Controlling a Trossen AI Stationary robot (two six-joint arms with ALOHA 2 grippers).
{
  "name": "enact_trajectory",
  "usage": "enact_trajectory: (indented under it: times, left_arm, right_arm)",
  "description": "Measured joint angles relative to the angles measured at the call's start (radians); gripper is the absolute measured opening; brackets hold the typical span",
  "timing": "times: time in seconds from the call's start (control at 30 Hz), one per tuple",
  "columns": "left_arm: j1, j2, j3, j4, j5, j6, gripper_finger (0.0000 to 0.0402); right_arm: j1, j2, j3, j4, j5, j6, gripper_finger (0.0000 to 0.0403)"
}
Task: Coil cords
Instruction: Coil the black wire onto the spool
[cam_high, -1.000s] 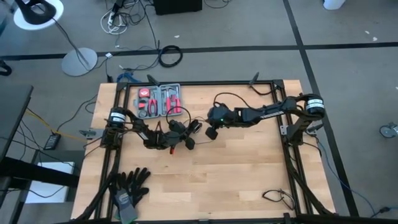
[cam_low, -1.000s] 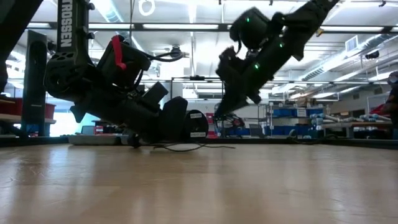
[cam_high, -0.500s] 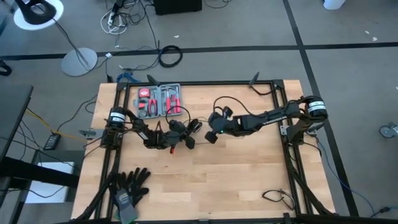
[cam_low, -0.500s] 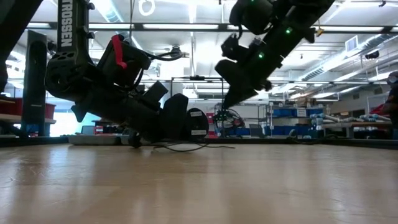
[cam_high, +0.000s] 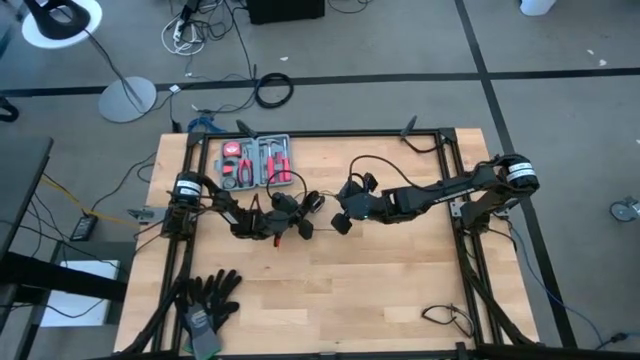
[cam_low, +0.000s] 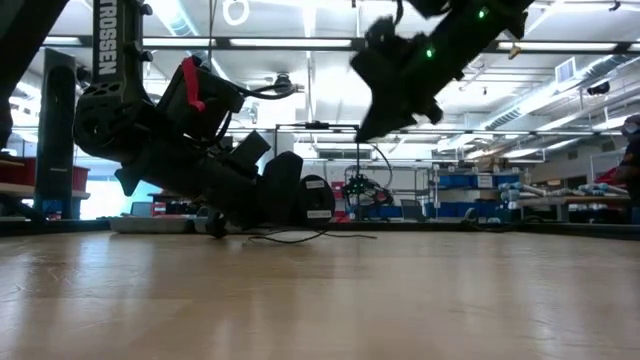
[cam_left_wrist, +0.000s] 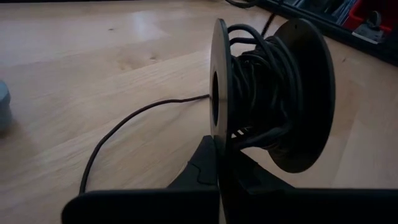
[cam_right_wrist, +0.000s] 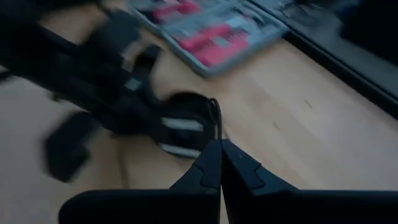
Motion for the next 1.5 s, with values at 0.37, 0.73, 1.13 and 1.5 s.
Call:
enact_trajectory:
  times: [0.37, 0.73, 1.13, 1.5]
  left_arm:
    - [0.006, 0.002, 0.015, -0.008, -0.009, -0.001, 0.0000]
    - [0.008, 0.004, 0.022, 0.007, 0.002, 0.010, 0.0000]
    - [0.007, 0.004, 0.023, 0.087, 0.092, -0.006, 0.0000]
    - [0.006, 0.004, 0.023, 0.067, 0.149, 0.026, 0.0000]
  right_arm:
    - [-0.008, 0.055, 0.000, 0.202, -0.213, -0.077, 0.0000]
    - [-0.007, 0.223, 0.000, 0.276, -0.321, -0.001, 0.0000]
    - [-0.024, 0.309, 0.001, 0.234, -0.327, 0.028, 0.0000]
    - [-0.036, 0.258, 0.001, 0.001, -0.196, 0.097, 0.0000]
